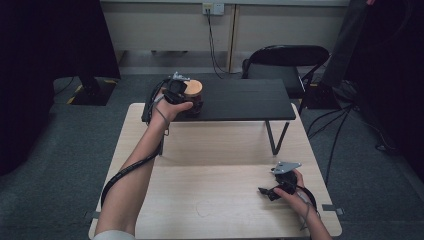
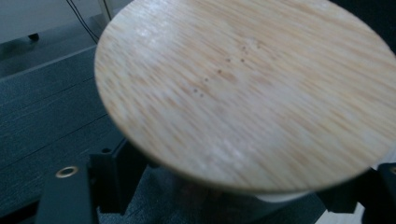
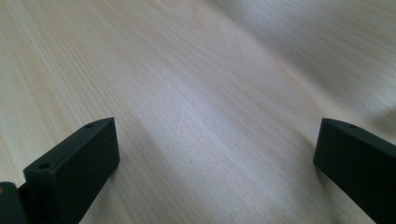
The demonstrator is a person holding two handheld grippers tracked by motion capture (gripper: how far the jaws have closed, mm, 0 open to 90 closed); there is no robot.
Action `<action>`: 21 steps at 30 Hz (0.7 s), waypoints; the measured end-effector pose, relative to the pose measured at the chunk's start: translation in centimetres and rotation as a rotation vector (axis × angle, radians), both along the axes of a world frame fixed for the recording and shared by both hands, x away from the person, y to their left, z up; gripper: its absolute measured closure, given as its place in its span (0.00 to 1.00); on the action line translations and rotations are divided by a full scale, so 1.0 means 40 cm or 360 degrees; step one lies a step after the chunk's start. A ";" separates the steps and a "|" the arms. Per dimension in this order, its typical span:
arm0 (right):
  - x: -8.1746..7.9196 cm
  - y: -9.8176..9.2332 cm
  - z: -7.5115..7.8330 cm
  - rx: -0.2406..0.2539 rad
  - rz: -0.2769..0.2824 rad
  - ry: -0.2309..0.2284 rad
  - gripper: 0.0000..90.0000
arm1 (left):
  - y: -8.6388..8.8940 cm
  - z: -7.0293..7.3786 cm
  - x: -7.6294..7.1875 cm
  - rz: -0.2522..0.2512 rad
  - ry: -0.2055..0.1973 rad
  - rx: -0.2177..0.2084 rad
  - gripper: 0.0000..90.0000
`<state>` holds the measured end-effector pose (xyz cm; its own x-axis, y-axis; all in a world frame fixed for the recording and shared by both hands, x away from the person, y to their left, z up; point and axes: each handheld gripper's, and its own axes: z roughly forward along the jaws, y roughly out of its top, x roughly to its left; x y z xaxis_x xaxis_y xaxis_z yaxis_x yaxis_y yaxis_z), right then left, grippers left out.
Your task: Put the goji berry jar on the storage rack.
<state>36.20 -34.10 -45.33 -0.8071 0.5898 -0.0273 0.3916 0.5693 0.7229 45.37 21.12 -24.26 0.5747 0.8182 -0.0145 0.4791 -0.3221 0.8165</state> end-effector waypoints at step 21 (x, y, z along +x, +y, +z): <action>0.001 0.001 0.000 -0.0001 0.0000 0.0000 0.00 | 0.063 -0.007 -0.109 -0.0070 -0.0078 0.0046 0.01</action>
<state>36.22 -34.06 -45.33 -0.8071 0.5898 -0.0279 0.3913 0.5696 0.7228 41.02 23.65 -24.52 0.6093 0.7920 0.0377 0.4237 -0.3654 0.8288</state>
